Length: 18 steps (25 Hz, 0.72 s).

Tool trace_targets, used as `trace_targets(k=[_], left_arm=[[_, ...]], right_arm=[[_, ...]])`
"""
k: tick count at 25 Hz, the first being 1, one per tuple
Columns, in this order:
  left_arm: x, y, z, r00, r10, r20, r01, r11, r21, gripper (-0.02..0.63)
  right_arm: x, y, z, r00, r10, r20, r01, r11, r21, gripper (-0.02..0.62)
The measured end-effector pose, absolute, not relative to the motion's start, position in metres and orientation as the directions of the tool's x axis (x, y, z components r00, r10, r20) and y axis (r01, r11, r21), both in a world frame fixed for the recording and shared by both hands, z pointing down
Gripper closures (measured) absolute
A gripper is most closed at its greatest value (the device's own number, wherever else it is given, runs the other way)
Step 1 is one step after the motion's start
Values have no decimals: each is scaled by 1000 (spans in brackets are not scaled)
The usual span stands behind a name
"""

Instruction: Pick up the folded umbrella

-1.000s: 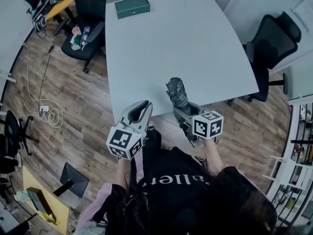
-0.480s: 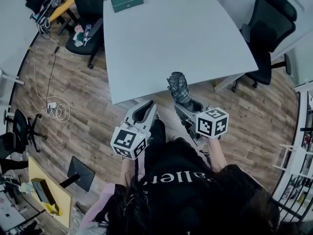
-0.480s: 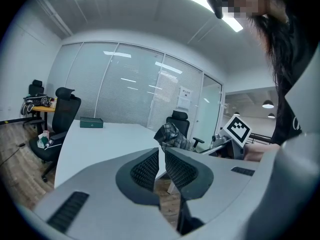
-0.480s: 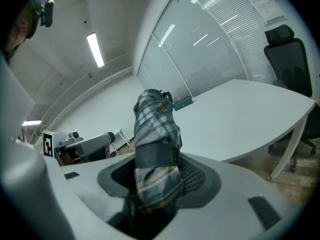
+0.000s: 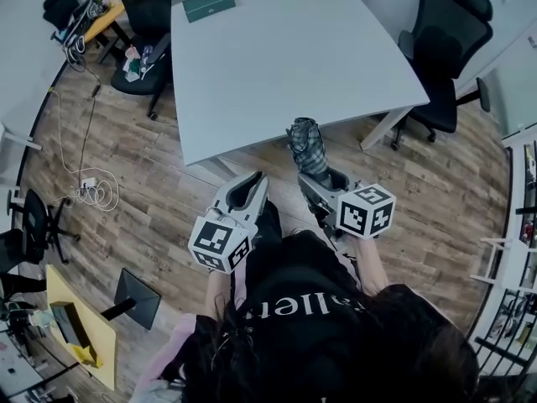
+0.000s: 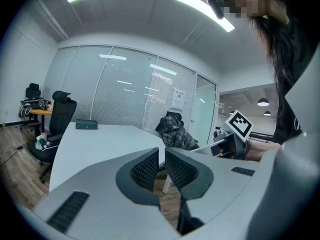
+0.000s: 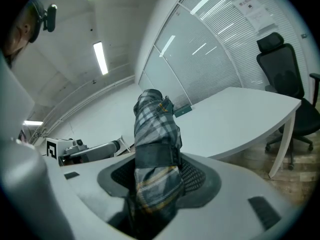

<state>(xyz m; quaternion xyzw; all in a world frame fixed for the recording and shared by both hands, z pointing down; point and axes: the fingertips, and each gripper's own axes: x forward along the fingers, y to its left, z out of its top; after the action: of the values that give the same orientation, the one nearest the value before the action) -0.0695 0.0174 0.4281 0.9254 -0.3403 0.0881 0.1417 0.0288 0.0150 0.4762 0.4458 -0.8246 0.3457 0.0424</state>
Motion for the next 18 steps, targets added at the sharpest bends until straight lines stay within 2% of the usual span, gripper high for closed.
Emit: trace_targets(k=[9,18], left_arm=[[-56,38,418,764,-595,248,-641,-744,188,552],[-53,52,410,771,-594,229,-634,-748,193,552]], right_arm=[[53,34,446,-564,-767,307,-767,348,-539,370],[56,52,448,-558,-772,305,-767,339,-544,370]])
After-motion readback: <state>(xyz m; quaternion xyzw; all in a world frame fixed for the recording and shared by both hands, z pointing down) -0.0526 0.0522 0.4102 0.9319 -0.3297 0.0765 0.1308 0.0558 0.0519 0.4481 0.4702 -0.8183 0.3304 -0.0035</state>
